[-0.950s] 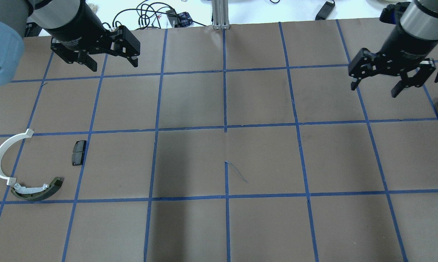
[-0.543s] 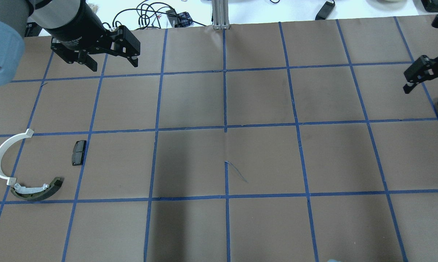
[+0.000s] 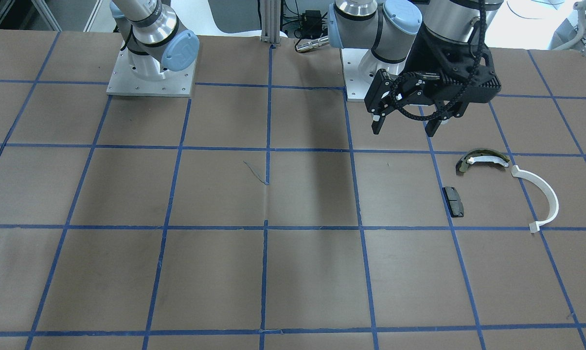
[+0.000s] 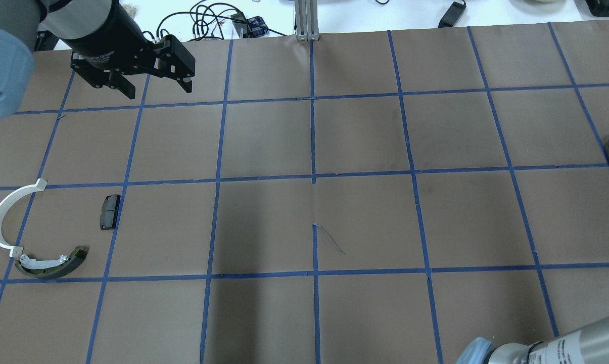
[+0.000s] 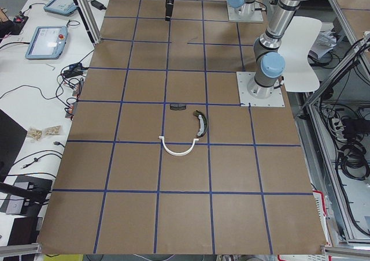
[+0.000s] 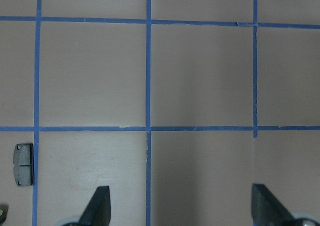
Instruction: Place bearing gear from tray to pile
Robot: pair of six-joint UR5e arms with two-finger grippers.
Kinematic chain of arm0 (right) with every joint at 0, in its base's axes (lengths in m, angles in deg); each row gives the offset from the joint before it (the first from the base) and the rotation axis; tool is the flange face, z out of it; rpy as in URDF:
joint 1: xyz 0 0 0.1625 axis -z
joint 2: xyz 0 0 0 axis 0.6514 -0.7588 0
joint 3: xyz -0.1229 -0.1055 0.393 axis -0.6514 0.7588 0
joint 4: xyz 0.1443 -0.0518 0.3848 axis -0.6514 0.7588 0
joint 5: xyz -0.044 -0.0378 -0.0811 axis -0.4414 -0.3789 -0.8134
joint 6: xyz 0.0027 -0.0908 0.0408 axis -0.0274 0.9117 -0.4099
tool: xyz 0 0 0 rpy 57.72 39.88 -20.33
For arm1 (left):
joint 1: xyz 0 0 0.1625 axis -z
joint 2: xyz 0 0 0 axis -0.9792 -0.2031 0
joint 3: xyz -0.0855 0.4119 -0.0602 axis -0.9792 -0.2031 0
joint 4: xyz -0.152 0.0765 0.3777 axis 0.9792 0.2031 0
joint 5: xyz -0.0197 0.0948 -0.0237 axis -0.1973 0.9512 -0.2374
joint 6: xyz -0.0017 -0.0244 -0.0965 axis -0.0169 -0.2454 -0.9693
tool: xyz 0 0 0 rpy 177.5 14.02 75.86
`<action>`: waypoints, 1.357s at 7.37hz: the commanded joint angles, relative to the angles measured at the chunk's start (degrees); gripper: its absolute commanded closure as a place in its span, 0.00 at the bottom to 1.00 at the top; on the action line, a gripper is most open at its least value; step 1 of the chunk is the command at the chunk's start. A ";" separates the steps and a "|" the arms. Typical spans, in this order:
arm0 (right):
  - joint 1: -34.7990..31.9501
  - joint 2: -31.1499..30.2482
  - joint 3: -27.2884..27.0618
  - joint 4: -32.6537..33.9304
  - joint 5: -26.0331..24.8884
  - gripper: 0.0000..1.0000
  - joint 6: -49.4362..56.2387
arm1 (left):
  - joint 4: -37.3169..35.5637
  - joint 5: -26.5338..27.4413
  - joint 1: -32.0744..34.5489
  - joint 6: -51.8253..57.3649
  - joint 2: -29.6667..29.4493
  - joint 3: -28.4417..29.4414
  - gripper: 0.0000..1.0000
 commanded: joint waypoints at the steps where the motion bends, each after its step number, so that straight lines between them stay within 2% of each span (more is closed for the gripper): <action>1: 1.40 6.99 2.43 7.21 -0.17 0.00 6.47 | 0.00 0.00 0.00 0.08 0.00 0.00 0.00; 4: 3.06 11.75 3.68 7.67 -0.17 0.00 9.63 | 0.00 0.00 0.00 0.00 0.00 0.00 0.00; 8: 3.25 15.79 5.08 7.76 -0.17 0.14 11.58 | 0.00 0.00 0.00 0.08 0.00 0.00 0.00; 10: 3.25 17.20 5.08 10.55 -0.17 0.22 14.56 | 0.00 0.00 0.00 0.00 0.00 0.00 0.00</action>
